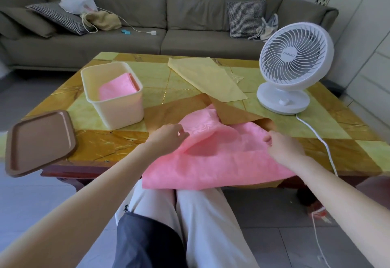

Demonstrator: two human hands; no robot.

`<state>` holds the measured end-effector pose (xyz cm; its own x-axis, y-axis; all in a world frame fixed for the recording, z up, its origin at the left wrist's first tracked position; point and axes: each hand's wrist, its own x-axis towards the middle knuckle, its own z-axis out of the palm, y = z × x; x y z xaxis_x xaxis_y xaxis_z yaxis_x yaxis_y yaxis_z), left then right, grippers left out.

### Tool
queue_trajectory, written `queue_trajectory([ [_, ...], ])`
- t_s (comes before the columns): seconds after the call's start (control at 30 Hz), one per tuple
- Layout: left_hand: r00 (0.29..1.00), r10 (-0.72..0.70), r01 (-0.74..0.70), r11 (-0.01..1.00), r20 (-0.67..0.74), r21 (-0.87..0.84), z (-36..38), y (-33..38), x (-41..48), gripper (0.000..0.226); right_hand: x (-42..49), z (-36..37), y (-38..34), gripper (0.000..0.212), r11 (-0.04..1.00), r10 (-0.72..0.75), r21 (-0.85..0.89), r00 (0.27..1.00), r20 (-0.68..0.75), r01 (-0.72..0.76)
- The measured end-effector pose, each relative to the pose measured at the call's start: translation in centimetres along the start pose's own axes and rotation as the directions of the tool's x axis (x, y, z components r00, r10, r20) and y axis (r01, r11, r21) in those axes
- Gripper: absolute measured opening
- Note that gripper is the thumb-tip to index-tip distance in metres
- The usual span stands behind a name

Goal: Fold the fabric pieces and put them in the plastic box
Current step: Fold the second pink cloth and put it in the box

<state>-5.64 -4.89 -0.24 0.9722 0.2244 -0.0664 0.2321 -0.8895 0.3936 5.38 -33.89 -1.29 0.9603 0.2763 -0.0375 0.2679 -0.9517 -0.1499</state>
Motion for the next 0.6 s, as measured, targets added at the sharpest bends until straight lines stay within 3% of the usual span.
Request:
queue_trajectory([
  [0.13, 0.986, -0.124, 0.120, 0.992, 0.109, 0.046, 1.3, -2.2, 1.7, 0.041, 1.9, 1.0, -3.8, 0.038, 0.975, -0.155, 0.171, 0.985, 0.073, 0.141],
  [0.27, 0.959, -0.237, 0.239, 0.971, 0.153, 0.004, 2.4, -3.6, 3.2, 0.064, 4.0, 2.2, -6.7, 0.041, 0.944, -0.283, 0.193, 0.957, 0.065, 0.267],
  [0.37, 0.932, -0.299, 0.309, 0.951, 0.207, -0.017, 2.9, -4.1, 4.4, 0.078, 6.6, 3.3, -7.7, 0.039, 0.952, -0.282, 0.156, 0.953, 0.110, 0.264],
  [0.6, 0.940, -0.266, 0.260, 0.964, 0.216, 0.053, 3.8, -4.0, 6.0, 0.094, 10.2, 5.0, -8.0, 0.041, 0.980, -0.198, 0.032, 0.933, 0.300, 0.197],
])
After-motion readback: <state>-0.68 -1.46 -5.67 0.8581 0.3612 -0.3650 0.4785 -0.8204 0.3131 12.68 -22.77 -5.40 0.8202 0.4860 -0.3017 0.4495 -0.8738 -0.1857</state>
